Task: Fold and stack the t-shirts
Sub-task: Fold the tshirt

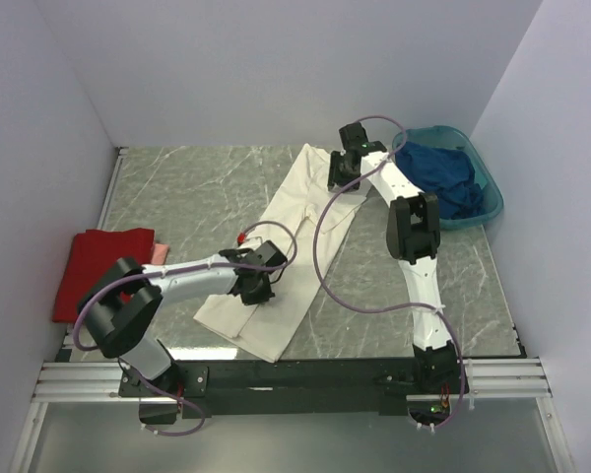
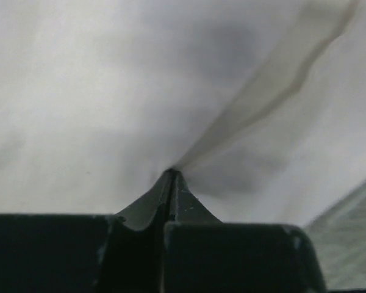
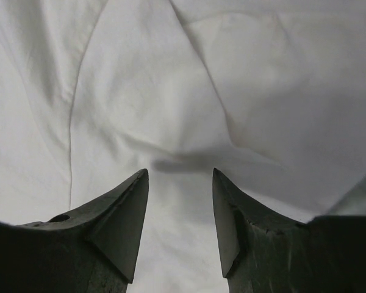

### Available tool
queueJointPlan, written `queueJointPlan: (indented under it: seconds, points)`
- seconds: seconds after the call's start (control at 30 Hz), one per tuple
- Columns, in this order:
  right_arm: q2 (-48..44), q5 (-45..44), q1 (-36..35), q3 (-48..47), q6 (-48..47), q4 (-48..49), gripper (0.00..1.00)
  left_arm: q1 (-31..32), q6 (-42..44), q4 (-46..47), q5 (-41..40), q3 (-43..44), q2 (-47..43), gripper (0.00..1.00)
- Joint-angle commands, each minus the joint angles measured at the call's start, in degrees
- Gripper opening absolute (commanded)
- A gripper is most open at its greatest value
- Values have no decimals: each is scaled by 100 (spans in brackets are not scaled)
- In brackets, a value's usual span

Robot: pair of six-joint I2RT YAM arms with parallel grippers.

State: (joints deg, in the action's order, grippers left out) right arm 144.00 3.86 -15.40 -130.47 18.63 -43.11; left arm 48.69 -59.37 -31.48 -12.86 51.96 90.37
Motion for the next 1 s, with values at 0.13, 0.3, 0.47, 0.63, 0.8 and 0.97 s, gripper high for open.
queueJointPlan:
  seconds: [0.13, 0.3, 0.47, 0.63, 0.8, 0.97]
  points:
    - [-1707, -622, 28, 1075, 281, 198, 54, 703, -215, 213, 108, -820, -187, 1]
    - [-2192, -842, 2, 1937, 290, 101, 53, 1353, -504, 503, 407, -671, 235, 1]
    - [-2561, -1027, -7, 2684, 308, 250, 52, 1775, -523, 547, 486, 215, 920, 1]
    - [-2184, -861, -25, 2457, 255, 66, 45, 1811, -277, 512, 575, 990, 1422, 1]
    - [-1666, -659, -42, 1948, 264, -48, 38, 1715, -267, 520, 548, 983, 1107, 6]
    - [-928, -403, -95, 1316, 308, -223, 35, 1390, -320, 731, 697, 509, 606, 6]
